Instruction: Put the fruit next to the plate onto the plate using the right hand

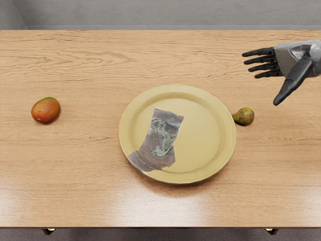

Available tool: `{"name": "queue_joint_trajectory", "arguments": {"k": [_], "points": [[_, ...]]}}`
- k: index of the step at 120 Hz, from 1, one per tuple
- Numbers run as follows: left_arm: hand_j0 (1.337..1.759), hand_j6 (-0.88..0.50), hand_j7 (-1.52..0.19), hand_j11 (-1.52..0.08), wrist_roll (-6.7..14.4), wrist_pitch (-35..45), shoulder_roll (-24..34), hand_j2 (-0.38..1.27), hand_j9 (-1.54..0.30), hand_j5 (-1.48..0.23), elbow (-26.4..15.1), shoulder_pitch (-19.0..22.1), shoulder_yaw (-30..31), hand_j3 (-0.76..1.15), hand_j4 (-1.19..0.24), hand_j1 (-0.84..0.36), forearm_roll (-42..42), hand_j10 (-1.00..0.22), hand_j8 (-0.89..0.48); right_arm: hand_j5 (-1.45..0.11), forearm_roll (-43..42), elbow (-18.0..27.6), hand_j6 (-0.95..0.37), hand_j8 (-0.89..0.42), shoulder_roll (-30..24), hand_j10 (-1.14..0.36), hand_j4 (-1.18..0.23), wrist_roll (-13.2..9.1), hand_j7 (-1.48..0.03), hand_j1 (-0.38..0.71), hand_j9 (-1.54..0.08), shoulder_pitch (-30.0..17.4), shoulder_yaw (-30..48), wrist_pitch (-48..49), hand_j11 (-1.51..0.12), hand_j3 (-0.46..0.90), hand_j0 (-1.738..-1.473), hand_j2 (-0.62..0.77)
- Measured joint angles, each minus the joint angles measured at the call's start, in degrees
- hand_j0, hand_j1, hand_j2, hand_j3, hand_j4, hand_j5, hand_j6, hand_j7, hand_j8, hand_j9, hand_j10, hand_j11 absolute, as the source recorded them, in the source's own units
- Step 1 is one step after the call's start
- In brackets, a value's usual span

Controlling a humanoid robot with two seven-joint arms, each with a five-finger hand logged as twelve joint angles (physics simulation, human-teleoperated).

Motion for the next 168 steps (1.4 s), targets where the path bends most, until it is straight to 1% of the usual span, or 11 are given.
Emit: {"name": "queue_joint_trajectory", "arguments": {"k": [20,26,33,41,60,68,75,86,106,129,168], "points": [[1.658,0.00,0.00,0.00,0.00,0.00,0.00,0.00,0.00,0.00,0.00,0.00,0.00,0.00,0.00,0.35,0.00,0.00,0.00,-0.03,-0.28,-0.14,-0.02,-0.02,0.49,-0.02,-0.02,-0.03,-0.03,-0.32,-0.03,0.66,-0.51,0.01,-0.03,0.00,-1.658,0.00],[1.658,0.00,0.00,0.00,0.00,-0.01,0.00,0.00,0.00,0.00,0.00,0.00,0.00,0.00,0.00,0.35,0.01,0.00,0.00,-0.03,-0.38,-0.20,-0.02,-0.02,0.53,-0.02,-0.02,-0.03,-0.03,-0.32,-0.03,2.79,-1.73,0.02,-0.03,0.00,-1.658,0.00],[1.658,0.00,0.00,0.00,0.00,0.00,0.00,0.00,0.00,0.00,0.00,0.00,0.00,0.00,0.00,0.35,0.00,0.00,0.00,-0.03,-0.26,-0.24,-0.03,-0.03,0.52,-0.02,-0.03,-0.03,-0.03,-0.32,-0.03,10.75,-9.03,0.02,-0.03,0.00,-1.658,0.00],[1.658,0.00,0.00,0.00,0.00,0.00,0.00,0.00,0.00,0.00,-0.01,0.00,0.00,0.00,0.00,0.35,0.00,0.00,0.00,-0.03,0.84,-0.60,-0.03,-0.03,2.02,-0.03,-0.03,-0.03,-0.03,-0.32,-0.03,22.19,-24.84,-0.55,-0.03,0.00,-1.658,0.00],[1.658,0.00,0.00,0.00,0.00,0.00,0.00,0.00,0.00,0.00,0.00,0.00,0.01,0.00,0.00,0.35,-0.01,0.00,0.00,-0.03,2.36,0.47,-0.03,-0.03,15.29,-0.03,-0.03,-0.03,-0.03,-0.32,-0.03,47.98,-62.48,-10.10,-0.03,0.00,-1.658,0.00],[1.658,0.00,0.00,0.00,0.00,0.00,0.00,0.00,0.00,0.00,0.00,0.00,0.01,0.00,0.00,0.35,-0.01,0.00,0.00,-0.03,2.52,1.91,-0.03,-0.03,18.35,-0.03,-0.03,-0.03,-0.03,-0.32,-0.03,54.77,-71.67,-12.54,-0.03,0.00,-1.658,-0.01],[1.658,0.00,0.00,0.00,0.00,0.00,0.00,0.00,0.00,0.00,-0.01,0.00,0.01,0.00,0.00,0.35,-0.02,0.00,0.00,-0.04,2.54,2.92,-0.03,-0.03,19.56,-0.03,-0.03,-0.03,-0.04,-0.32,-0.04,57.20,-74.70,-15.71,-0.04,0.00,-1.658,-0.01],[1.658,0.00,0.00,0.00,0.00,0.00,0.00,0.00,0.00,0.00,0.00,0.00,0.01,0.00,0.00,0.35,-0.02,0.00,0.00,-0.03,2.47,3.70,-0.03,-0.03,20.85,-0.03,-0.03,-0.03,-0.03,-0.32,-0.03,56.31,-75.51,-21.76,-0.03,0.00,-1.658,-0.01],[1.658,0.00,0.00,0.00,0.00,0.00,0.00,0.00,0.00,0.00,0.00,0.00,0.01,0.00,0.00,0.35,-0.01,0.00,0.00,-0.04,-0.33,3.94,-0.03,-0.03,23.55,-0.03,-0.03,-0.03,-0.04,-0.32,-0.04,49.25,-72.42,-29.11,-0.04,0.00,-1.658,-0.01],[1.658,0.00,0.00,0.00,0.00,0.00,0.00,0.00,0.00,0.00,0.00,0.00,0.01,0.00,0.00,0.35,-0.02,0.00,0.00,-0.04,-3.37,3.63,-0.03,-0.03,28.20,-0.03,-0.03,-0.03,-0.04,-0.31,-0.04,43.96,-71.37,-38.86,-0.04,0.00,-1.658,-0.01],[1.658,0.00,0.00,0.00,0.00,0.00,0.00,0.00,0.00,0.00,0.00,0.00,0.01,0.00,0.00,0.35,-0.01,0.00,0.00,-0.05,-11.35,1.99,-0.04,-0.04,29.06,-0.04,-0.04,-0.03,-0.05,-0.30,-0.05,32.57,-64.71,-44.75,-0.05,0.00,-1.658,-0.01]]}}
